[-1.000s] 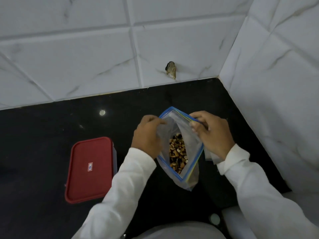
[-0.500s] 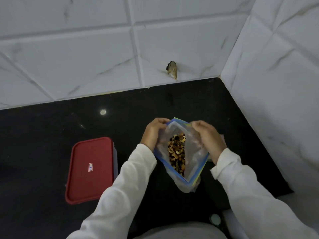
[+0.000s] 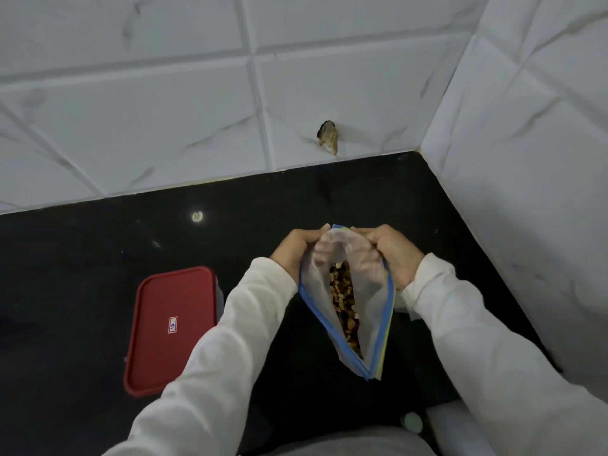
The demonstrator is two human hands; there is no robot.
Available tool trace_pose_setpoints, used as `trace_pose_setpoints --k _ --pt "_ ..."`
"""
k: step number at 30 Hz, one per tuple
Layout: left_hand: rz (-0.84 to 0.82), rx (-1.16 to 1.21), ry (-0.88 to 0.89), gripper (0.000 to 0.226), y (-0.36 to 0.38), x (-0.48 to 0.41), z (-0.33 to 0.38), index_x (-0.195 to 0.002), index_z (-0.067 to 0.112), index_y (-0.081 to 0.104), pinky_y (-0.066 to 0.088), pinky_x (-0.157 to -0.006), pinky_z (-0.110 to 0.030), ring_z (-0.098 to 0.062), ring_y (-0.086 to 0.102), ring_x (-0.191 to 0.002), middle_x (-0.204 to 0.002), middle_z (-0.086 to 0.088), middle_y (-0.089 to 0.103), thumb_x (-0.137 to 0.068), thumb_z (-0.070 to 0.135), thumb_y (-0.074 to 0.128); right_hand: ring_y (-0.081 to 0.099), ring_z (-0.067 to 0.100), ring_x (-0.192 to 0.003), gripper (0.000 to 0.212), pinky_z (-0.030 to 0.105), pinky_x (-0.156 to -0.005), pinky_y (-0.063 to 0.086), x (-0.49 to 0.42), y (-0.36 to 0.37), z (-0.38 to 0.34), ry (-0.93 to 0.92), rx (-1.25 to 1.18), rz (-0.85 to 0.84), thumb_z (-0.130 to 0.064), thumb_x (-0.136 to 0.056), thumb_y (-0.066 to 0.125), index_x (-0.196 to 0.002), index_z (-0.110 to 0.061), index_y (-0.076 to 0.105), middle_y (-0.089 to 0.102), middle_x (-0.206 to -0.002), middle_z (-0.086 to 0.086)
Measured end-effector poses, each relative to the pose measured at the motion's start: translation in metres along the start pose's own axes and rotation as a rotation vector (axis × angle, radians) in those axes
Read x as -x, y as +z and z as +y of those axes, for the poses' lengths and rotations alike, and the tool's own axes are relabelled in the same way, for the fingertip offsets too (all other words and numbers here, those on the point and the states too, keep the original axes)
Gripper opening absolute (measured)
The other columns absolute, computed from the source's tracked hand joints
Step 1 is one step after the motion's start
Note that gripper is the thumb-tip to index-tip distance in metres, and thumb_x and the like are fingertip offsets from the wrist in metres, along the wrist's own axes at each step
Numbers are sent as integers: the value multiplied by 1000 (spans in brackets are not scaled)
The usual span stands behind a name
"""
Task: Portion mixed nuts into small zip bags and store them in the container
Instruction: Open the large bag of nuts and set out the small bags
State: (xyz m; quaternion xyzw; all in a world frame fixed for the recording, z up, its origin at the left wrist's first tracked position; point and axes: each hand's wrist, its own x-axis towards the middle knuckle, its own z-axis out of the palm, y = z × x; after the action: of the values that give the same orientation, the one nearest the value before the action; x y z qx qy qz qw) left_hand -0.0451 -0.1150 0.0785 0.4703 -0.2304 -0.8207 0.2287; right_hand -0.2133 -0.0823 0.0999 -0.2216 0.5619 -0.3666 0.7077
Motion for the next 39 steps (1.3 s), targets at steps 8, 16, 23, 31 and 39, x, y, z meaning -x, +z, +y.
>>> trace_pose_setpoints --k 8,16,23,31,39 --pt "380 -602 463 22 -13 21 -29 -104 26 68 51 -83 -26 -11 65 -98 -99 6 69 -96 41 55 63 6 -92 31 23 -74 49 32 -3 20 -242 610 341 -57 -86 59 -102 -30 63 66 -97 -10" --pt "410 -260 351 20 -13 30 -61 -94 14 71 52 -96 -50 -25 67 -96 -94 -9 72 -99 20 53 60 16 -71 26 28 -77 49 32 -9 47 -218 358 402 -23 -100 50 -89 -7 68 64 -72 4" --pt "210 458 27 42 -8 6 -52 -125 11 65 42 -109 -46 -29 57 -124 -131 -14 62 -93 38 60 61 23 -103 32 41 -98 50 4 -15 62 48 -422 197 -28 -95 56 -119 -8 62 64 -105 12" --pt "288 -128 242 33 -5 64 -103 -96 16 68 58 -82 -45 -26 70 -93 -94 -7 73 -81 45 72 65 6 -81 36 24 -67 53 72 -9 64 -136 751 298 -51 -80 70 -103 -28 56 66 -88 -5" --pt "354 -191 369 8 -2 45 -93 -84 10 72 56 -81 -35 -24 70 -83 -82 -8 74 -89 16 68 68 24 -91 30 36 -72 57 51 2 79 92 -22 257 -36 -93 61 -110 -11 64 69 -108 15"
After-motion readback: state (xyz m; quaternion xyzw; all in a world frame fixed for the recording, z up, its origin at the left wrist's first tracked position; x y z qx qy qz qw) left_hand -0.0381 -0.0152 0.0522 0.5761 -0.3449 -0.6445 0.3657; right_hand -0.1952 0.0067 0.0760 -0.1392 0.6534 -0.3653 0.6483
